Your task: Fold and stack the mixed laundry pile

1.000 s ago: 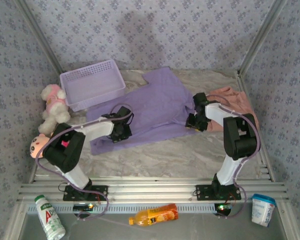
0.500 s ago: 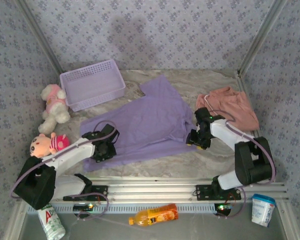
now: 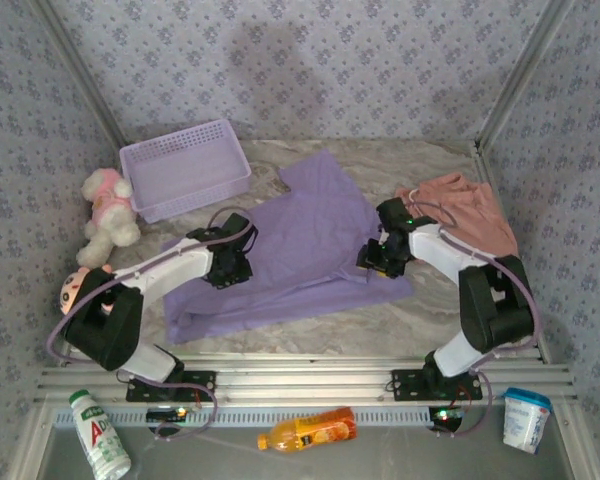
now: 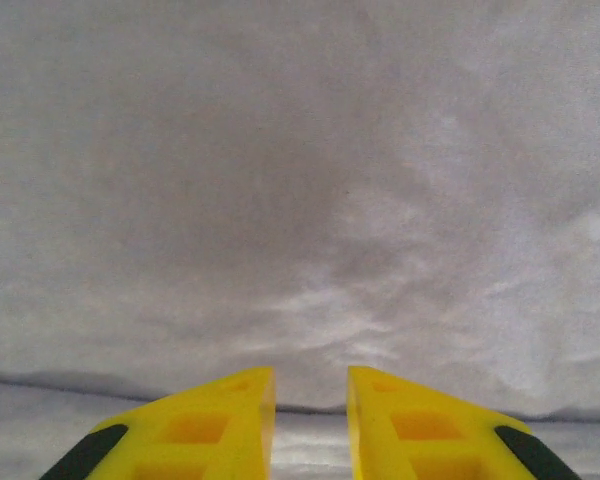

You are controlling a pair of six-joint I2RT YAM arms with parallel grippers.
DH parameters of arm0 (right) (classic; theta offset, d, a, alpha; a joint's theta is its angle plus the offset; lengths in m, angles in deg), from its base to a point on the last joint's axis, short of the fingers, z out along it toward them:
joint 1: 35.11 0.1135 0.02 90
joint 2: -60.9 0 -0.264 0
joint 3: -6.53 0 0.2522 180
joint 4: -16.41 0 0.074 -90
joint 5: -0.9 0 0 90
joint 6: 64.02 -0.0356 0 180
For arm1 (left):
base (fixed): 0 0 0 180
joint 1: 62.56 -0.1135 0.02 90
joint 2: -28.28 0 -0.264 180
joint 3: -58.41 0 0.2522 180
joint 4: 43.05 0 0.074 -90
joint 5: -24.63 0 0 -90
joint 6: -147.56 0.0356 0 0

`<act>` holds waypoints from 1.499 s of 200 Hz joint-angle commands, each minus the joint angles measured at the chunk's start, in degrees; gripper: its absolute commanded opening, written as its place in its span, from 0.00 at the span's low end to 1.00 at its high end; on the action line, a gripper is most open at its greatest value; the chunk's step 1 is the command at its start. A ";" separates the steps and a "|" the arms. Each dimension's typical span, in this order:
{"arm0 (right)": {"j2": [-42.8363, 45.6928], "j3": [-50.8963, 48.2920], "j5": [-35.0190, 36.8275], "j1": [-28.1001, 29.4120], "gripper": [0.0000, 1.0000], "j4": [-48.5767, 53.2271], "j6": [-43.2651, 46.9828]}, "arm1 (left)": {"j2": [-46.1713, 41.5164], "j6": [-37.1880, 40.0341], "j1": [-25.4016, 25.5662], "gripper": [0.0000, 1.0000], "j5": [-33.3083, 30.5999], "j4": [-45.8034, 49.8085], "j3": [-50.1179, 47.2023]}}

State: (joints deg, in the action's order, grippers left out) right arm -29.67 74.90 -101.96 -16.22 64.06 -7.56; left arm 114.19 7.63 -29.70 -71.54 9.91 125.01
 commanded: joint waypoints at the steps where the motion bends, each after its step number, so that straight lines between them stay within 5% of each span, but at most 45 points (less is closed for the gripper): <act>1: -3.13 2.77 1.11 2.27 0.49 -2.53 -2.78 | 1.64 0.54 -0.17 0.29 1.18 0.04 2.57; 18: -5.26 2.97 0.97 2.59 0.42 -3.38 -4.69 | 2.10 0.69 -0.11 0.30 1.20 0.00 3.17; 56: -5.40 5.77 1.68 2.67 0.00 -2.55 -5.18 | 1.25 1.15 -0.19 0.30 0.38 1.03 2.98; 95: -7.50 14.24 1.34 3.75 0.00 -3.98 -6.58 | 0.89 1.13 -0.38 0.30 0.02 1.39 2.53; 120: -11.66 22.12 3.57 5.69 0.00 4.24 -3.25 | 1.65 1.94 -0.58 0.30 0.45 1.89 3.66; 130: -10.53 20.58 4.31 6.15 0.13 5.58 -3.17 | 1.63 1.90 -0.54 0.31 0.37 1.78 3.80; 155: -5.63 14.37 4.95 5.89 0.42 5.61 -3.91 | 1.81 1.01 -0.60 0.58 0.76 0.49 3.09; 171: -2.75 10.39 6.45 5.88 0.48 6.51 -3.01 | 1.94 0.53 -0.54 0.98 1.28 0.01 2.88; 188: -0.05 6.85 6.97 6.17 0.51 7.91 -2.98 | 1.79 0.53 -0.54 1.00 1.75 0.00 2.96; 246: 2.15 -2.67 4.78 5.91 0.46 1.01 -3.01 | 2.94 0.84 -0.41 1.00 2.79 0.00 4.27; 300: -2.68 -0.94 4.27 5.81 0.19 -3.01 -3.02 | 2.18 0.27 -0.18 1.00 1.97 1.22 3.82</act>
State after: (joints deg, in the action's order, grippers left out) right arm -30.74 72.45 -97.35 -10.12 62.68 -10.49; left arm 116.90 8.27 -29.94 -69.27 9.54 127.89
